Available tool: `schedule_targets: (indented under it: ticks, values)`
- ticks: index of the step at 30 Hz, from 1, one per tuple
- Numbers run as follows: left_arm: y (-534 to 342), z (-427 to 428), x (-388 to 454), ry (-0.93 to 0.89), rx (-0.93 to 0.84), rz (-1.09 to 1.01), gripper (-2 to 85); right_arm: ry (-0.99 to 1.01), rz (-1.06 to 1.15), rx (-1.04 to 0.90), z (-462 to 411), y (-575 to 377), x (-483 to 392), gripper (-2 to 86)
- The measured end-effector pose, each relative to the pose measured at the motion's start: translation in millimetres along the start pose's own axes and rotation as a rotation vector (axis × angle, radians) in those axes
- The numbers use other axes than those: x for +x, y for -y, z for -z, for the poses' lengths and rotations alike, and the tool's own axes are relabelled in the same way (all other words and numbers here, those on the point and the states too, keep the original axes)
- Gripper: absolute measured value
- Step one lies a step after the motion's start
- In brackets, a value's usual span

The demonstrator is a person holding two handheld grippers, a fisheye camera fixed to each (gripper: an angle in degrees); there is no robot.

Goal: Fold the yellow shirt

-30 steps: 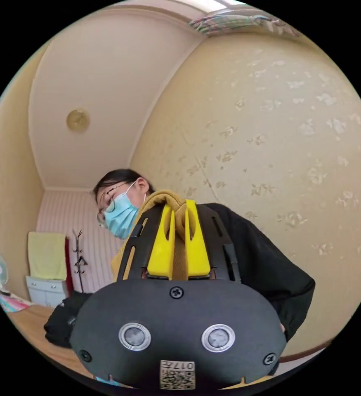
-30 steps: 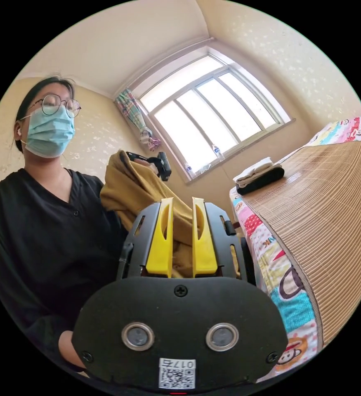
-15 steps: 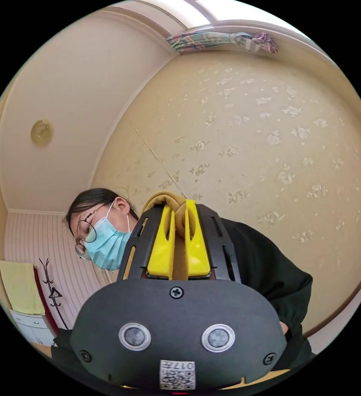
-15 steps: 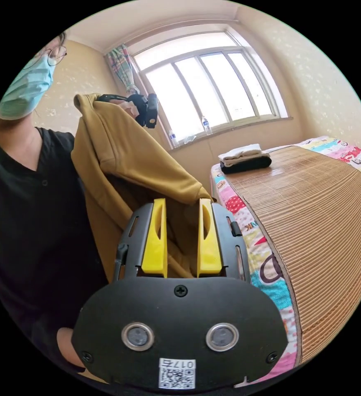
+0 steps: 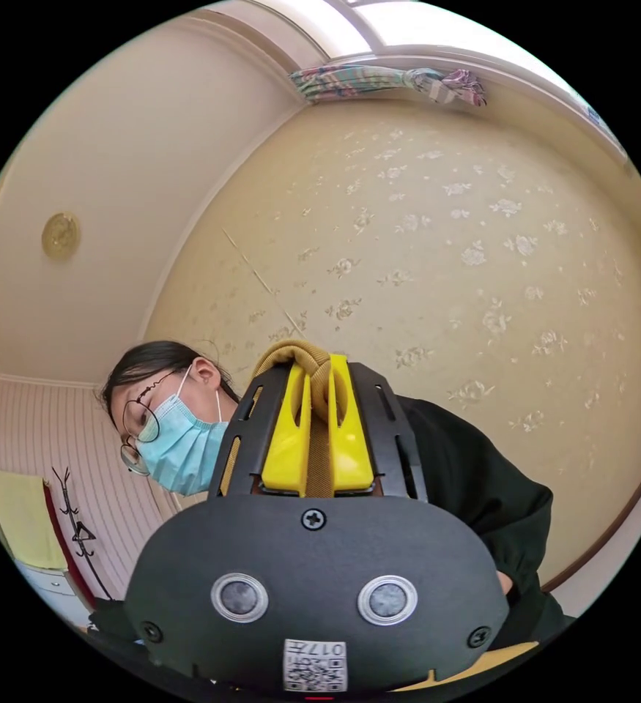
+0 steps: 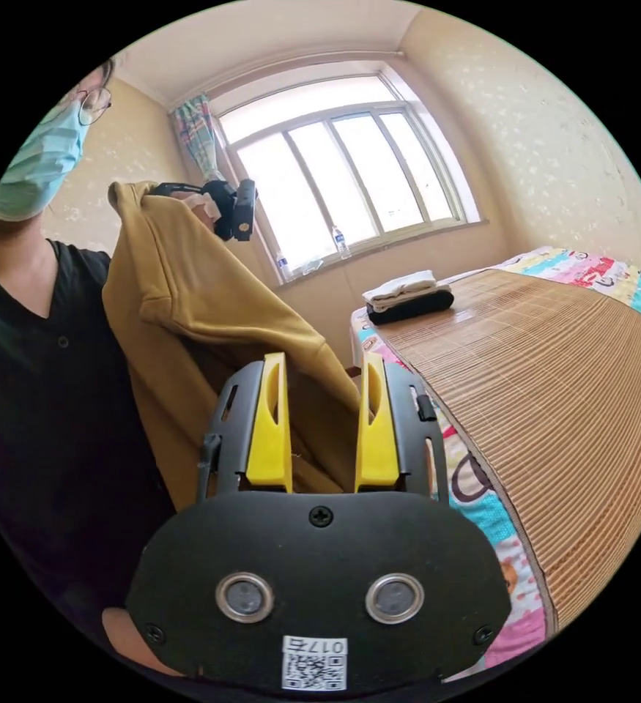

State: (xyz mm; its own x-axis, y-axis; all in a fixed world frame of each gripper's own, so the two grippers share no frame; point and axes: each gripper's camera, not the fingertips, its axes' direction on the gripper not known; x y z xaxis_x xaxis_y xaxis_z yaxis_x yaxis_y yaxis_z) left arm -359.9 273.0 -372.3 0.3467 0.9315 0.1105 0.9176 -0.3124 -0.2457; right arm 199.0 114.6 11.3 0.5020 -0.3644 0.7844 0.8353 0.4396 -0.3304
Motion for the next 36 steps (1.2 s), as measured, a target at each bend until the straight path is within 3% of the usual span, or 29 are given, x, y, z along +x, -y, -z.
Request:
schedule_targets:
  ticks: [2,5,8,10,13,16,19,23,28,32,36]
  values:
    - [-5.4,2.6,-8.9,0.017,-0.003,0.014,3.8,0.059,-0.012,0.052,5.7,0.6,0.7,5.5]
    - [-7.5,8.0,-16.9,0.089,-0.032,0.033,3.7,-0.022,-0.123,0.158,41.0,0.6,12.1,4.0]
    - [0.1,17.3,-21.8,0.32,-0.149,0.114,3.8,-0.153,-0.145,0.269,101.1,12.3,5.5,3.4]
    - [18.1,25.3,-25.2,0.61,-0.312,0.202,3.8,-0.325,-0.116,0.364,152.2,31.3,-18.6,3.2]
    - [37.5,28.3,-38.1,0.93,-0.494,0.275,3.8,-0.405,-0.023,0.56,221.8,51.4,-59.4,3.1]
    - [43.7,35.9,-65.1,1.137,-0.649,0.324,3.7,-0.492,0.09,0.668,265.2,75.1,-105.2,2.9]
    - [35.6,53.1,-94.9,1.227,-0.869,0.309,3.6,-0.595,0.194,0.722,284.9,99.3,-154.1,2.9]
    - [31.9,97.8,-131.0,1.334,-0.788,0.437,3.4,-0.604,0.327,0.802,291.9,115.6,-211.8,3.0]
    - [34.7,93.4,-161.8,1.427,-0.67,0.283,3.3,-0.762,0.334,0.912,283.1,134.9,-263.4,3.1]
    - [37.1,89.6,-211.5,1.708,-0.761,0.236,3.5,-0.861,0.23,0.891,284.1,166.0,-237.0,3.0]
    - [49.3,175.7,-320.0,1.963,-0.92,0.356,4.0,-1.154,-0.027,0.625,271.5,248.0,-100.0,2.5]
